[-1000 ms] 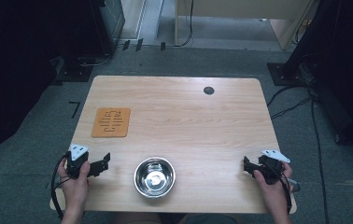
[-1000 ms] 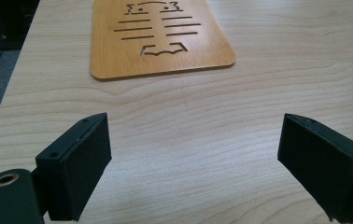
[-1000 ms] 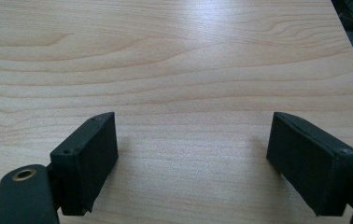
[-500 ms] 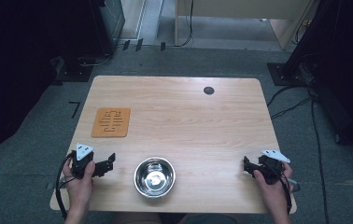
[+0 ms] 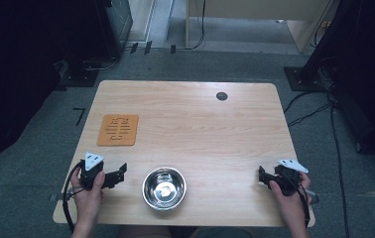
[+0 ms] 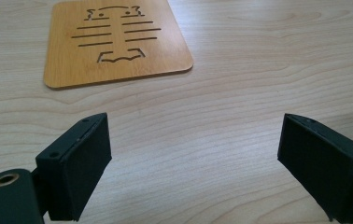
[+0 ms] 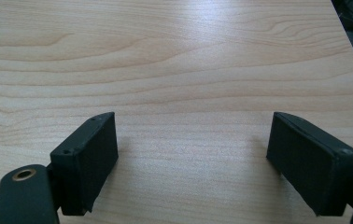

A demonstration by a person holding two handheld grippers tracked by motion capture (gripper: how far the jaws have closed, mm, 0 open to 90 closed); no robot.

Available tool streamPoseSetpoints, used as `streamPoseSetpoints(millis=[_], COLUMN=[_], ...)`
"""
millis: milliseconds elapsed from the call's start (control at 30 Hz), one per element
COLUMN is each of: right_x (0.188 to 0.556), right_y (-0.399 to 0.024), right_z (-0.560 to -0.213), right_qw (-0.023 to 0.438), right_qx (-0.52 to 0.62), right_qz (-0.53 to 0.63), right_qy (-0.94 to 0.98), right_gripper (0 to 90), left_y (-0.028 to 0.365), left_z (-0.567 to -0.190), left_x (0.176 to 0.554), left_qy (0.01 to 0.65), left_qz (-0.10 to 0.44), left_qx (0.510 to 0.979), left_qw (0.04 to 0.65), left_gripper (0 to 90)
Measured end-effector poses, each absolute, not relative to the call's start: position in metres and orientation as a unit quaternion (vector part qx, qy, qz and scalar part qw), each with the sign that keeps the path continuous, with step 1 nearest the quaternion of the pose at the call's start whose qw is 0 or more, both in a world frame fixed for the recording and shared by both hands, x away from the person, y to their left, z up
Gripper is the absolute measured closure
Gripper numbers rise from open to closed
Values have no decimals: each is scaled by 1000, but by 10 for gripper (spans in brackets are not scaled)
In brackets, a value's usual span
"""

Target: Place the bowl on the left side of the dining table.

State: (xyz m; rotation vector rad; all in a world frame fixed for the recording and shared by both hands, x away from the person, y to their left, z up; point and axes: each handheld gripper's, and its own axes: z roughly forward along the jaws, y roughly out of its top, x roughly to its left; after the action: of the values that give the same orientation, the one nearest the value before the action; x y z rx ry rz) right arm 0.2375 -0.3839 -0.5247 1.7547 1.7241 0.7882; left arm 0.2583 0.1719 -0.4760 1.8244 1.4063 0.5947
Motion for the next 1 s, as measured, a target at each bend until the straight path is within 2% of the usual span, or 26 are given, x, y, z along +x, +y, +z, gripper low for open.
streamPoseSetpoints(millis=[1000], right_x=[237], right_y=[-384], right_z=[-525], right_qw=[276], right_qx=[653], right_qz=[293], right_qy=[642], right_gripper=[159], left_y=[153], left_z=[-471], left_x=[253], left_qy=[526], left_qz=[222], left_qx=[726], left_qw=[383], left_gripper=[97])
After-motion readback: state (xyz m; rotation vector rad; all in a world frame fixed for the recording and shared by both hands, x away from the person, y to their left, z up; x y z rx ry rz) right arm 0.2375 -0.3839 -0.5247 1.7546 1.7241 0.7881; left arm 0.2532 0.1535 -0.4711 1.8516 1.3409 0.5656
